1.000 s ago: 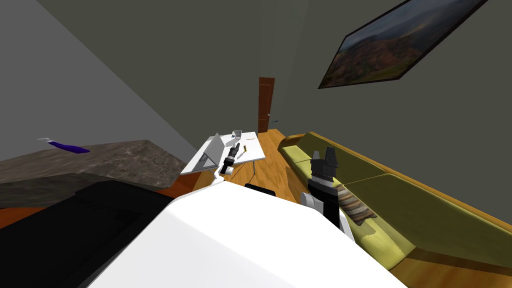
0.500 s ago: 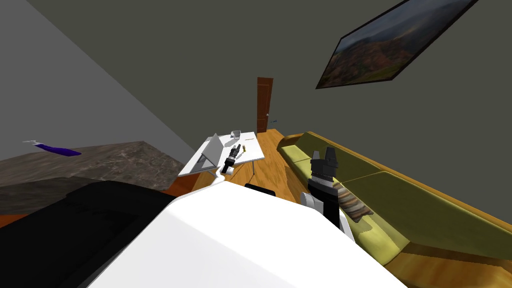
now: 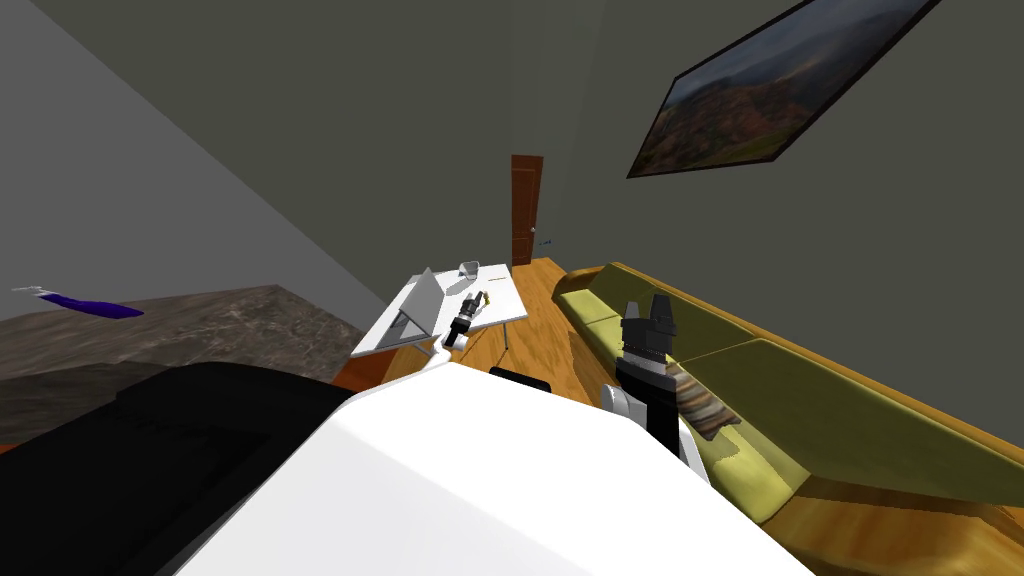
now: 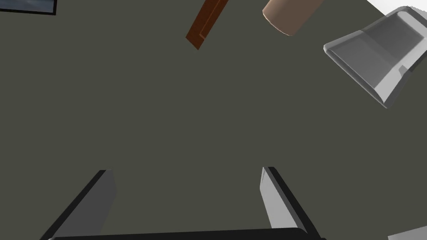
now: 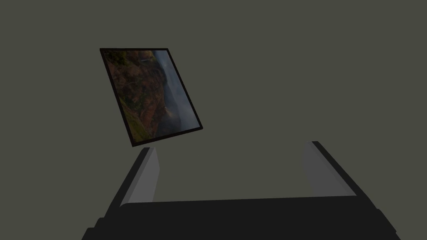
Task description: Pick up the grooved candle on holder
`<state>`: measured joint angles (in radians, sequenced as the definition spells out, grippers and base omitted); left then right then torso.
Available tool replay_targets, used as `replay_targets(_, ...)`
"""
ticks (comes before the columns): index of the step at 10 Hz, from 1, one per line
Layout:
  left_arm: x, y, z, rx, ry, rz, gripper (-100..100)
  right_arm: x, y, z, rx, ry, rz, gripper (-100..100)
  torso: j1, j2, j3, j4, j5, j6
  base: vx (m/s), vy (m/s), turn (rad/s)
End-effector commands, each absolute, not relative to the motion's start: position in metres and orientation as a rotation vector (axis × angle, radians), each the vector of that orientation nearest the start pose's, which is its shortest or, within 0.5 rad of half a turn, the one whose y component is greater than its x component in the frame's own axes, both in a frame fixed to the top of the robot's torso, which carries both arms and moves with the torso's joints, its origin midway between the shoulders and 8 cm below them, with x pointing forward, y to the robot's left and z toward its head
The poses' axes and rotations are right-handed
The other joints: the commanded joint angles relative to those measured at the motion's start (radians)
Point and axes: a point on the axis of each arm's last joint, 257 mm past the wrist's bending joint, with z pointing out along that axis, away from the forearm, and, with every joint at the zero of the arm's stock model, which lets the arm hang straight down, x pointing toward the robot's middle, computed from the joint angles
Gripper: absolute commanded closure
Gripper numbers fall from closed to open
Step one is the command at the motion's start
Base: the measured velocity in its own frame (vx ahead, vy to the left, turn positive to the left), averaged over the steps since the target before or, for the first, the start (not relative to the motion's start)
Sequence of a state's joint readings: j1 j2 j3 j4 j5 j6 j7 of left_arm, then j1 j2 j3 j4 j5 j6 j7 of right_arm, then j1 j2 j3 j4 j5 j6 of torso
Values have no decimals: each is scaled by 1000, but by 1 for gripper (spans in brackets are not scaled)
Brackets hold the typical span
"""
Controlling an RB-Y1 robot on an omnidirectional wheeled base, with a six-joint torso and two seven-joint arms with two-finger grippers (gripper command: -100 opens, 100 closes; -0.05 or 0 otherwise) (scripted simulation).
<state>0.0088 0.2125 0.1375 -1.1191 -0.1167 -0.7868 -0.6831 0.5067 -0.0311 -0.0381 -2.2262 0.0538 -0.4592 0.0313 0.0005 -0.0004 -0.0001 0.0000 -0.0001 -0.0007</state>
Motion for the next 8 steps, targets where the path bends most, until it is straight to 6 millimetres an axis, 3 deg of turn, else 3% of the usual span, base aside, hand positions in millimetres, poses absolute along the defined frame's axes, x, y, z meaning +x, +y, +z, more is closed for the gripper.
replay_targets(1, 490, 338, -245, -319, 1228, -479, -100, 359, -289, -10, 665, 742, 1175, 0, 0, 0, 0, 0, 0, 0, 9, 1, -57)
replay_targets(6, 494, 343, -280, -323, 1301, -439, -100, 359, -289, -10, 665, 742, 1175, 0, 0, -1, 0, 0, 0, 0, 14, 2, -37)
replay_targets(8, 497, 343, -284, -311, 1313, -426, -100, 359, -289, -10, 665, 742, 1175, 0, 0, 0, 0, 0, 0, 0, 10, 2, -28)
